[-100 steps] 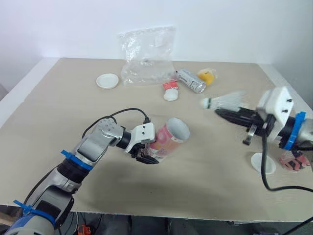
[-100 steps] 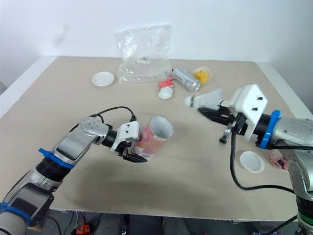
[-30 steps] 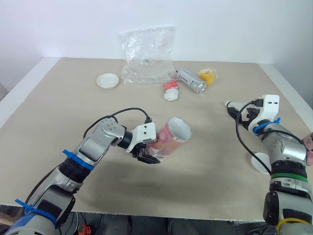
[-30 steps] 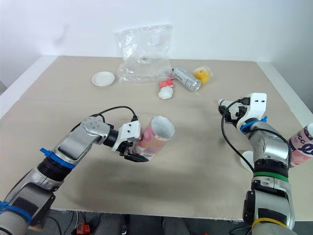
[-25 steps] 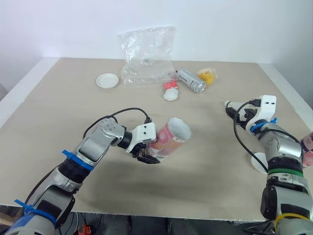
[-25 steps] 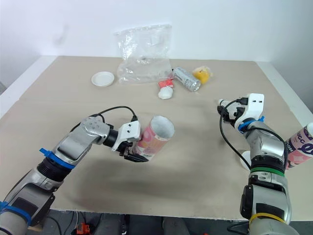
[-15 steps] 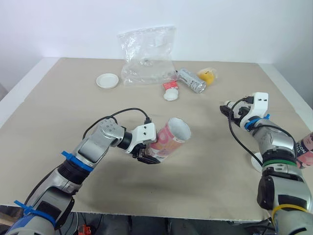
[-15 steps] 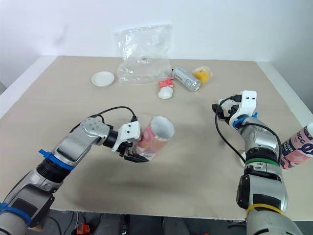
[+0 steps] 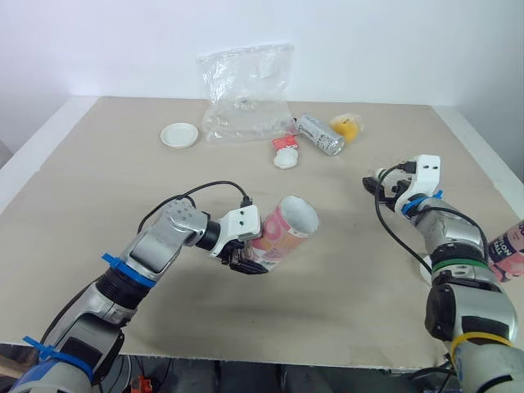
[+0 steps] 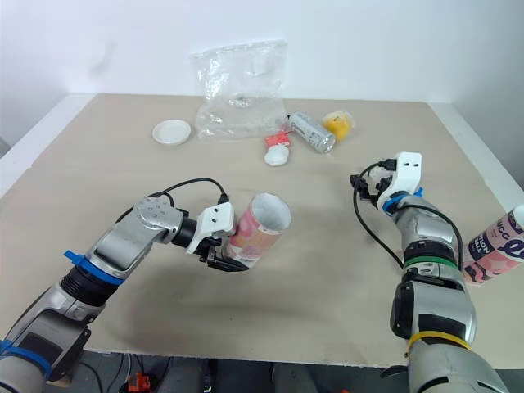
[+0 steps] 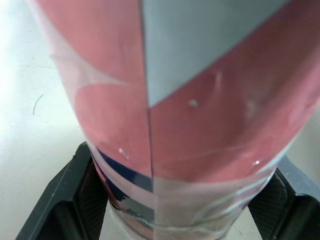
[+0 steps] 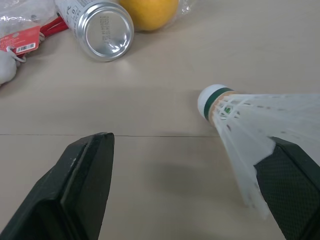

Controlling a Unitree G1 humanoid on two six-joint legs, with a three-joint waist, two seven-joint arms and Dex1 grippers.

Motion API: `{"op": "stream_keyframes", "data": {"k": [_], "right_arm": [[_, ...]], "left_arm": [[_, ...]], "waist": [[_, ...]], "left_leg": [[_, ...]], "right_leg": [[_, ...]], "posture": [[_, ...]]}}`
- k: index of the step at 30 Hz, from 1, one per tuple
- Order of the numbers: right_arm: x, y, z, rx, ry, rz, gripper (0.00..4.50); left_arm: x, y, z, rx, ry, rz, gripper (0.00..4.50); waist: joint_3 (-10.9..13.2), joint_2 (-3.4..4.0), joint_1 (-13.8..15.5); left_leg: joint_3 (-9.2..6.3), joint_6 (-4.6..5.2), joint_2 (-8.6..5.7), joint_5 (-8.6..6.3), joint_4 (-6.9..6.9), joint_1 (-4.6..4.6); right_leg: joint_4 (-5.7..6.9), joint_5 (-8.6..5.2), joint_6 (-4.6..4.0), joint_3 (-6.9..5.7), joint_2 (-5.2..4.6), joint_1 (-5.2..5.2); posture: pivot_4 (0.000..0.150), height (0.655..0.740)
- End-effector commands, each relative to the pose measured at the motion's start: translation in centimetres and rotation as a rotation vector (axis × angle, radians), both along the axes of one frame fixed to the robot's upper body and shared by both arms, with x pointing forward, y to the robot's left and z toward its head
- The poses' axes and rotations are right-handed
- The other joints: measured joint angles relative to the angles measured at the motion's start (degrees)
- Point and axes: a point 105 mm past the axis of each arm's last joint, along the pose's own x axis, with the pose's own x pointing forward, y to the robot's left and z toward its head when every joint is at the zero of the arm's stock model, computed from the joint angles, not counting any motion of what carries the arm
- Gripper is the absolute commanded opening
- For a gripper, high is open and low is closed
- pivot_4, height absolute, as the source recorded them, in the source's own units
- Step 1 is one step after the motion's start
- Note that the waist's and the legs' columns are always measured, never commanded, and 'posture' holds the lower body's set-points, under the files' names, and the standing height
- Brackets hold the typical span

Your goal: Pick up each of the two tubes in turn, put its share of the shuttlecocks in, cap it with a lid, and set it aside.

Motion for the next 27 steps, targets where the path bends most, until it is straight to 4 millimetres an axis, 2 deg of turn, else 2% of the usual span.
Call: {"op": "stream_keyframes", "data": {"k": [1, 6, 7, 9, 21, 27], "right_arm": [[0.8, 0.0, 2.6, -0.018, -0.086, -0.031, 3.29], [1.0, 0.0, 2.8, -0.010, -0.103, -0.047, 1.02], [1.0, 0.0, 2.8, -0.012, -0.104, -0.048, 0.40], [1.0, 0.0, 2.7, -0.012, -0.103, -0.047, 0.06], [0.9, 0.7, 2.5, -0.018, -0.108, -0.004, 0.06], [-1.6, 2.4, 4.8, -0.171, -0.204, 0.167, 0.06]], "left_arm": [[0.2, 0.6, -0.7, 0.031, 0.004, 0.027, 3.41], [0.2, 0.6, -0.7, 0.030, 0.004, 0.033, 3.41], [0.2, 0.6, -0.7, 0.029, 0.004, 0.035, 3.41], [0.3, 0.7, -0.7, 0.030, 0.004, 0.038, 3.41], [0.5, 0.8, -0.6, 0.029, 0.003, 0.046, 3.41], [0.5, 1.0, -0.7, 0.028, 0.002, 0.049, 3.41]], "waist": [[0.0, 0.00, 0.0], [0.0, 0.00, 0.0], [0.0, 0.00, 0.0], [0.0, 0.00, 0.0], [0.0, 0.00, -0.1], [0.0, 0.01, 0.1]], "left_leg": [[0.00, 0.00, 0.00, 0.00, 0.00, 0.00], [0.00, 0.00, 0.00, 0.00, -0.01, 0.01], [0.00, 0.00, 0.00, 0.00, -0.01, 0.01], [0.00, 0.00, 0.00, 0.00, -0.02, 0.01], [0.00, 0.00, 0.01, 0.00, -0.02, 0.02], [-0.04, 0.00, 0.00, 0.00, -0.05, -0.02]], "right_leg": [[0.00, 0.00, 0.00, 0.00, 0.00, 0.00], [0.00, 0.00, 0.00, 0.00, 0.00, -0.01], [0.00, 0.00, 0.00, 0.00, 0.00, 0.00], [0.00, 0.00, 0.00, 0.00, 0.00, 0.00], [0.00, 0.00, 0.00, 0.00, 0.01, 0.00], [0.01, -0.02, -0.02, -0.01, 0.01, -0.01]], "posture": [[0.150, 0.7400], [0.150, 0.7400], [0.150, 0.7400], [0.150, 0.7400], [0.150, 0.7400], [0.150, 0.7400]]}}
